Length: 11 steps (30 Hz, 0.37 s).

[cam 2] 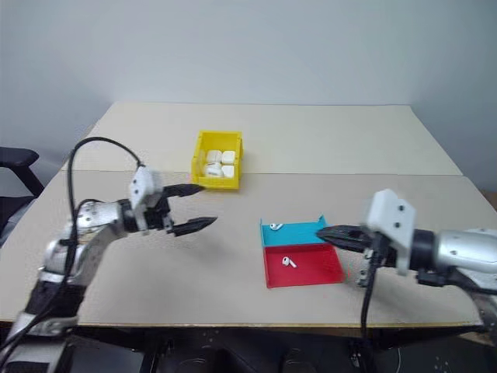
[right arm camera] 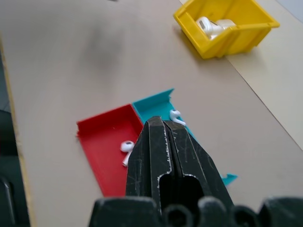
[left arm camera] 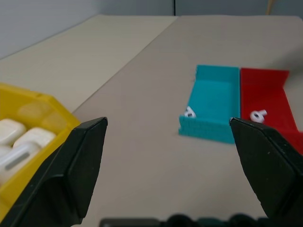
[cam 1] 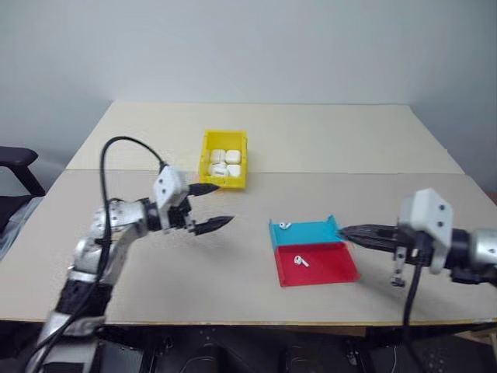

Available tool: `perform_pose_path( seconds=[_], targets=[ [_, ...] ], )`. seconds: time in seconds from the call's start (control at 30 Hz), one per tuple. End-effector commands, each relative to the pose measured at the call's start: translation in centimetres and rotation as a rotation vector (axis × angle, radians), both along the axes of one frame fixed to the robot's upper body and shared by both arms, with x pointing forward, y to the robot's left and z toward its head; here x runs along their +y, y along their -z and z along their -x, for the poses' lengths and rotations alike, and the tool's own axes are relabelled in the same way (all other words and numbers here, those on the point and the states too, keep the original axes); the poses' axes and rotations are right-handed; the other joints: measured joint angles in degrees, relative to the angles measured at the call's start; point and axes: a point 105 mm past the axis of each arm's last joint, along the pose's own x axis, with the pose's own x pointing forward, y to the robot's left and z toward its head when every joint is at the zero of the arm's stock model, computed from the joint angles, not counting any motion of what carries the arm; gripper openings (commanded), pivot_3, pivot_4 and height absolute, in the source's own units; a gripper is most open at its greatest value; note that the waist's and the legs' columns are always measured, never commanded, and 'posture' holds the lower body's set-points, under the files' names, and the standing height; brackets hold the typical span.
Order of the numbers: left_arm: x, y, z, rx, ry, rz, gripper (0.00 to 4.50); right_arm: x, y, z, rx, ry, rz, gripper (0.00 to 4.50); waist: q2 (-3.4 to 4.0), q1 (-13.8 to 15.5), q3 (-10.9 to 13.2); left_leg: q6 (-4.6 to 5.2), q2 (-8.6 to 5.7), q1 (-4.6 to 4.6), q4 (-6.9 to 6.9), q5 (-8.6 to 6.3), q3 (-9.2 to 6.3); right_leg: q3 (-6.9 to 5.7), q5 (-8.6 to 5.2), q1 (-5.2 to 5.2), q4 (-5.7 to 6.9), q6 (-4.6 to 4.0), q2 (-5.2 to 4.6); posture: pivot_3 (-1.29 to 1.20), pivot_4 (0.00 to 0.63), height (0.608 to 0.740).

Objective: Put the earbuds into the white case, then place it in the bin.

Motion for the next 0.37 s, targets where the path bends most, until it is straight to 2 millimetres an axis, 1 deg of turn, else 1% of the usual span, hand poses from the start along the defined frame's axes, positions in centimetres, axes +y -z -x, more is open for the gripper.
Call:
perform_pose_path(
  seconds=[0.03,0.1,0.17,0.23,0.37],
  targets=[
    [1.2,-0.6,1.8,-0.007,0.036,-0.098,4.48,-2.5,-0.7,0.3,-0.061,-0.043,0.097,0.00,0.01,0.00,-0.01,0.02,0.00,0.03,-0.03,-0.01,-0.01,0.06,0.00,0.01,-0.02,0.00,0.00,0.00,0.150,0.740],
    [2.0,-0.8,2.7,-0.013,0.046,-0.143,4.48,-3.7,-0.4,0.2,-0.102,-0.063,0.161,0.00,0.01,-0.04,-0.01,0.02,0.00,0.02,-0.02,-0.01,0.02,0.06,-0.01,-0.01,-0.02,0.02,0.00,0.00,0.150,0.740],
    [2.6,-1.4,3.6,0.005,0.053,-0.136,4.48,-4.5,-0.3,0.1,-0.128,-0.073,0.200,0.00,0.01,-0.10,0.00,0.01,0.01,0.03,-0.01,0.00,0.05,0.07,-0.02,-0.02,0.01,0.03,0.00,0.00,0.150,0.740],
    [3.0,-1.8,4.1,0.019,0.052,-0.123,4.48,-4.8,-0.4,-0.1,-0.142,-0.082,0.217,0.00,0.01,-0.11,0.00,-0.01,0.02,0.06,-0.02,0.01,0.07,0.07,-0.02,-0.04,0.06,0.03,0.01,0.00,0.150,0.740],
    [2.9,-2.4,4.4,0.012,0.027,-0.111,4.48,-4.7,-0.5,-0.7,-0.165,-0.087,0.203,0.00,0.02,-0.12,0.00,-0.02,0.03,0.09,-0.02,0.01,0.04,0.09,-0.03,-0.01,0.08,0.02,0.01,0.00,0.150,0.740]
  ],
)
